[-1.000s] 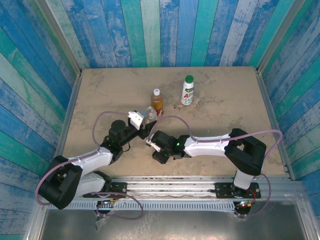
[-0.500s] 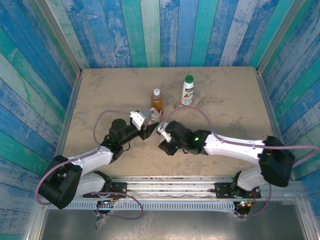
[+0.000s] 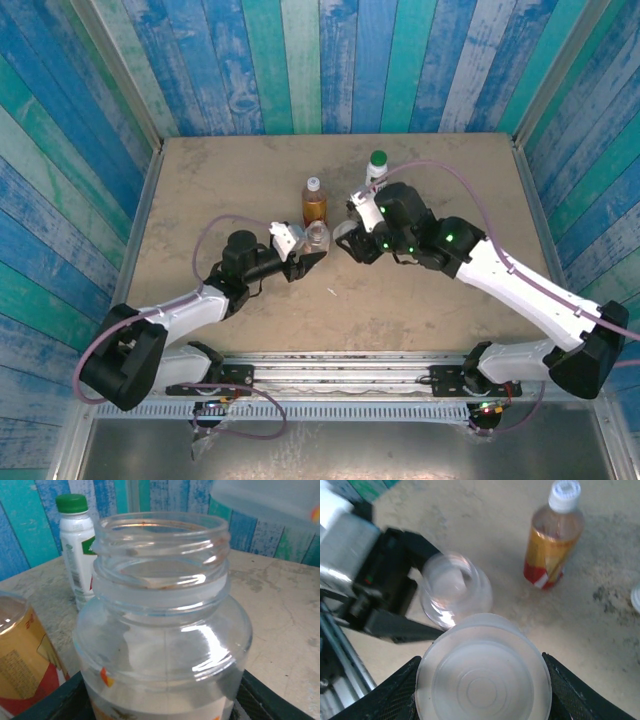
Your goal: Screw on the bottle caps
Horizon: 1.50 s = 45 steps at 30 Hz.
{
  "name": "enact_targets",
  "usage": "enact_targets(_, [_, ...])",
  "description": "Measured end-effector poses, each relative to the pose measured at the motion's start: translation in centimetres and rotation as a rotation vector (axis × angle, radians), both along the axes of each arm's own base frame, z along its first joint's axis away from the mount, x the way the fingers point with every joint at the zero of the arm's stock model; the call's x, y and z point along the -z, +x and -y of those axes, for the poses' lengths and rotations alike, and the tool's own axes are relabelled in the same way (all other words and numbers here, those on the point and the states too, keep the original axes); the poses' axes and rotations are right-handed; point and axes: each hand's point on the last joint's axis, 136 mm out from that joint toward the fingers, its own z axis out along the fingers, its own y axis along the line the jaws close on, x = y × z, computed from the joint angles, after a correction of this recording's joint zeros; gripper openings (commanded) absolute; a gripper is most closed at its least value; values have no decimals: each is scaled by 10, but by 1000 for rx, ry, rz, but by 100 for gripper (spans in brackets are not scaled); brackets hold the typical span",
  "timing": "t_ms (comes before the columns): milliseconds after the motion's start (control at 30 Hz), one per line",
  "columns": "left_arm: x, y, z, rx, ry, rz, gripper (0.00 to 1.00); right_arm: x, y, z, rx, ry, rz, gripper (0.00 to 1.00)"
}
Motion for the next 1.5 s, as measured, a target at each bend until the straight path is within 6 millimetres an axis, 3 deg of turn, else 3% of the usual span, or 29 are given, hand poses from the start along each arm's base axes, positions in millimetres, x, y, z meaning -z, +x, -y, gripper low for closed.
enact_targets(200, [-5, -6, 6, 59, -14, 2, 57, -19, 1, -20, -64, 35, -25, 54])
enact_targets(600, [-6, -12, 9, 95, -19, -1, 56, 0, 12, -47, -123, -12, -109, 52])
enact_targets(1500, [2, -15, 10, 109, 2, -31, 54, 16, 6, -52, -251, -240, -139, 52])
